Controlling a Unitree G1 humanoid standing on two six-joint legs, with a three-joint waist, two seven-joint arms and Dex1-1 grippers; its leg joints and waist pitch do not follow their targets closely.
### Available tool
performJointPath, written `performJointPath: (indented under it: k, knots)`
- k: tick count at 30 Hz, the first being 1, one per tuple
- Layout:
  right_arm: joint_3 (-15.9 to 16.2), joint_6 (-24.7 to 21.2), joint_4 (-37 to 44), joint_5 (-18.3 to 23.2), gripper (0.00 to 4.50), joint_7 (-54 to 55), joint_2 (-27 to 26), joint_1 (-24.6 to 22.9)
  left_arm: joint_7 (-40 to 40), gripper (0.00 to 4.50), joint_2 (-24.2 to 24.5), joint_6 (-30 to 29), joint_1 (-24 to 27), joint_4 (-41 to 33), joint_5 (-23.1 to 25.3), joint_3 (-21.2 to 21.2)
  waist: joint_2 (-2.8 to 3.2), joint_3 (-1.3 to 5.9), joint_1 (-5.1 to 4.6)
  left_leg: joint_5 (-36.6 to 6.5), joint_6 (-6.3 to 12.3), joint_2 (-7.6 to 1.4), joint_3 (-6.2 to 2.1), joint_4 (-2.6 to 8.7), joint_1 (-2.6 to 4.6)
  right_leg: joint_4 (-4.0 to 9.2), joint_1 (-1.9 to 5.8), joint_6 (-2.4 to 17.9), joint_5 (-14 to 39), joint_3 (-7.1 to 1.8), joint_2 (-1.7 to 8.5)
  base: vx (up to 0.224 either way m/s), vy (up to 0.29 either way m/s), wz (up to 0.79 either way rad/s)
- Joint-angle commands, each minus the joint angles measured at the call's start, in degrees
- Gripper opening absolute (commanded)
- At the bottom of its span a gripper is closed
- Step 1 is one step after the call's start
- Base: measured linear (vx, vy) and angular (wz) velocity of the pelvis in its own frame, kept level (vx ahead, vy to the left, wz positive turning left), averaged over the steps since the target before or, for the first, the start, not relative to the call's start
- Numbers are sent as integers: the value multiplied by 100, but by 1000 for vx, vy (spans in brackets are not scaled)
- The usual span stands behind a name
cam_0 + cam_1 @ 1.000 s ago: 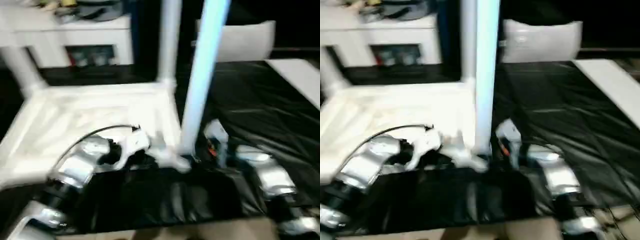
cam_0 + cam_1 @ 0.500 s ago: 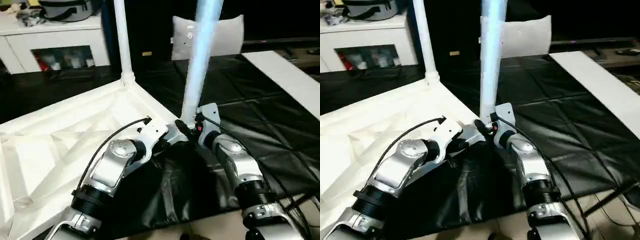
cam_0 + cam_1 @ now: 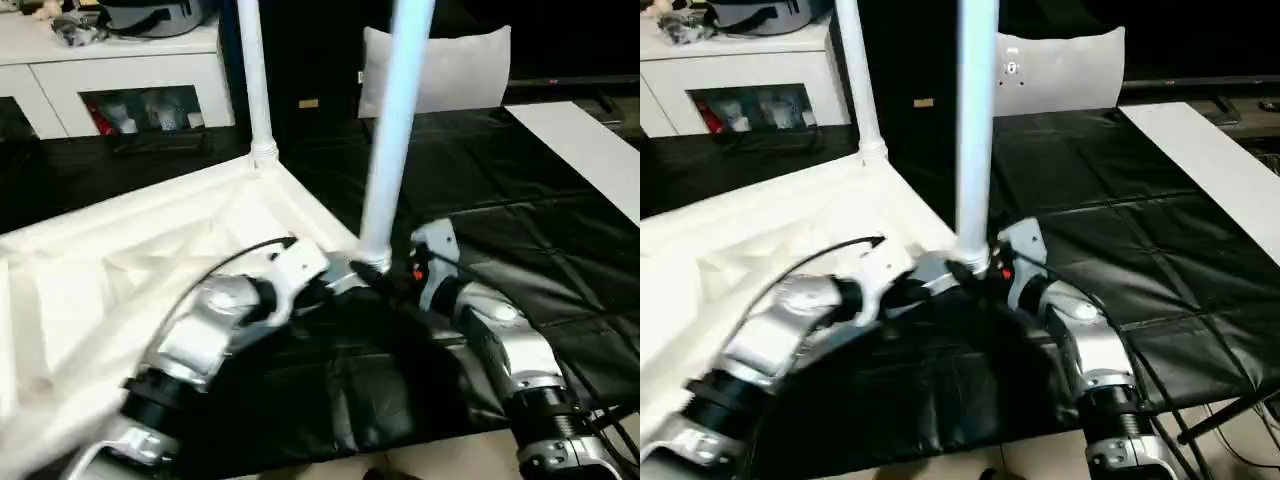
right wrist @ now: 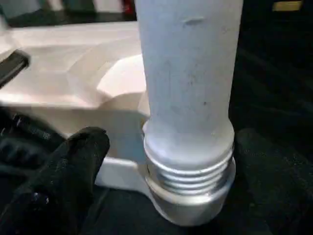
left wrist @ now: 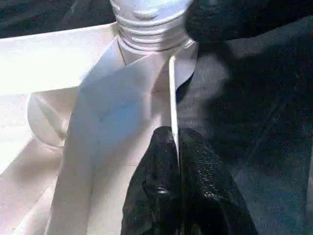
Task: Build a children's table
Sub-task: Rotate leg to tighten
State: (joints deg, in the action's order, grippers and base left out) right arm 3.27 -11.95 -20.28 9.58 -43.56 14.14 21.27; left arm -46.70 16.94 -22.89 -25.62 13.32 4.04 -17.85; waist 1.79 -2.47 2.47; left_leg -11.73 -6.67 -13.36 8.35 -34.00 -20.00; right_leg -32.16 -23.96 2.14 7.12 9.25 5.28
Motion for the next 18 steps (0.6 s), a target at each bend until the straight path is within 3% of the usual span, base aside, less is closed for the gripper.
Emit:
performJointPath:
  k: [1, 7, 16, 18]
  knots:
    - [201, 118, 176, 66, 446, -625, 280, -69, -323, 0, 125, 329, -131, -50, -123, -30, -2, 378, 39, -1118, 485, 61, 109, 367, -18, 438, 410, 466, 2354, -266, 259, 0, 0, 0]
    - [201, 342, 376, 276, 446, -1725, 933, -106, -1429, 0, 662, 945, -105, 125, -222, -325, -30, 393, 127, -972, 575, 36, 113, 368, -23, 379, 403, 578, 2141, -318, 262, 0, 0, 0]
    - [797, 931, 275, 58, 446, -2874, 1450, 58, -2605, 0, 1114, 1876, -333, 665, -253, -638, -46, 394, 258, -1031, 544, 28, 121, 376, -3, 368, 400, 597, 2278, -336, 272, 0, 0, 0]
    - [859, 996, 217, 14, 420, -2949, 1455, 90, -2707, 0, 1142, 1932, -351, 690, -261, -677, -76, 394, 265, -1013, 533, 18, 122, 381, -2, 351, 402, 646, 2199, -347, 269, 0, 0, 0]
